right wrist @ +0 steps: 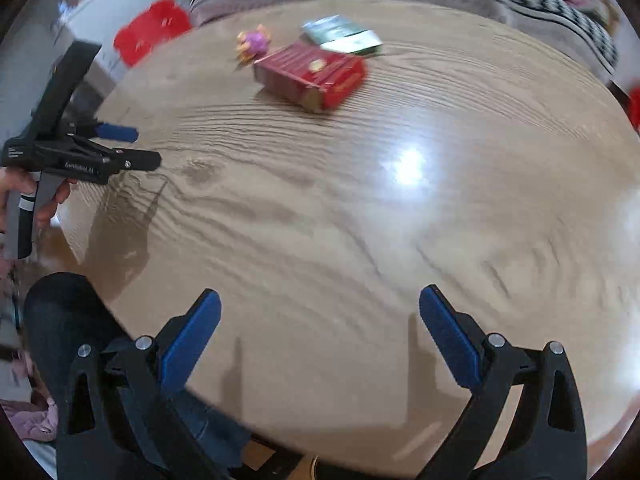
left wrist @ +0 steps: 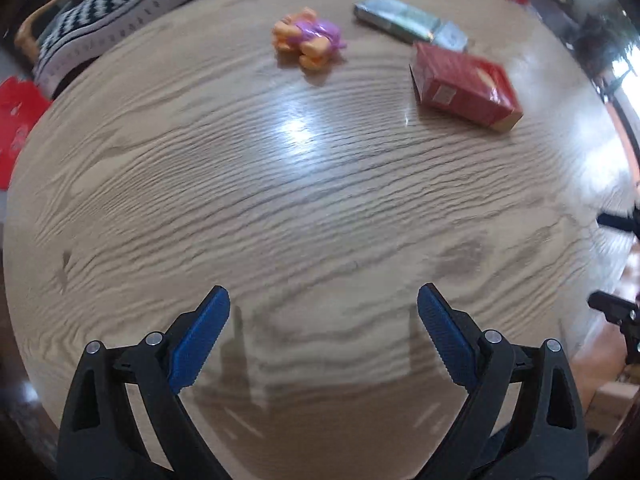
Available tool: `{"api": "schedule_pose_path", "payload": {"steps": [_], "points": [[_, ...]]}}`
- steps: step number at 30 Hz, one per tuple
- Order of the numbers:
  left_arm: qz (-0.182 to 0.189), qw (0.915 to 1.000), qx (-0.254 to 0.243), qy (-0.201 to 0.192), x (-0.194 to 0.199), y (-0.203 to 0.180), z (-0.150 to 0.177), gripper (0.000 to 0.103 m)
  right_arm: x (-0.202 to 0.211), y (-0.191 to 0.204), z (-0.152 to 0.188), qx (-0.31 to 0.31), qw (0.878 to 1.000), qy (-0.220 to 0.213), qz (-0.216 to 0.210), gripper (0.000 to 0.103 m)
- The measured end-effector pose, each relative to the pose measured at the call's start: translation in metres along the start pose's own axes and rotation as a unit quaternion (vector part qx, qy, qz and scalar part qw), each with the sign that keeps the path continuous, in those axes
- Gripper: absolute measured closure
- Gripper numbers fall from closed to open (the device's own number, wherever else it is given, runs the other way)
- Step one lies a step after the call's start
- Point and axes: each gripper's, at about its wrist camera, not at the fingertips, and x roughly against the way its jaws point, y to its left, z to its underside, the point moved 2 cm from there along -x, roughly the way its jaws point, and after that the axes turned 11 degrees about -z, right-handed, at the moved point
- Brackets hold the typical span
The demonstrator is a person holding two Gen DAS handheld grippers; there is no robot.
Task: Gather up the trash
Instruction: 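Move both open grippers back toward the toy figure and red box, then grasp the orange-purple toy figure with the left gripper while the right gripper grasps the red box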
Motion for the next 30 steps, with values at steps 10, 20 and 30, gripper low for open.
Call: {"api": "schedule_pose_path", "payload": {"steps": [10, 20, 30], "points": [[-0.014, 0.9998, -0.011, -0.010, -0.019, 0.009, -0.089, 0.011, -0.048, -0.006, -0.121, 0.062, 0.996, 0.054, 0.033, 0.007], [-0.005, 0.9997, -0.018, -0.015, -0.045, 0.013, -0.150, 0.006, -0.074, -0.004, -0.158, 0.131, 0.987, 0.074, 0.053, 0.005], [0.002, 0.9971, -0.059, -0.049, -0.051, 0.015, -0.165, 0.005, -0.084, 0.004, -0.174, 0.167, 0.981, 0.085, 0.042, 0.005]]}}
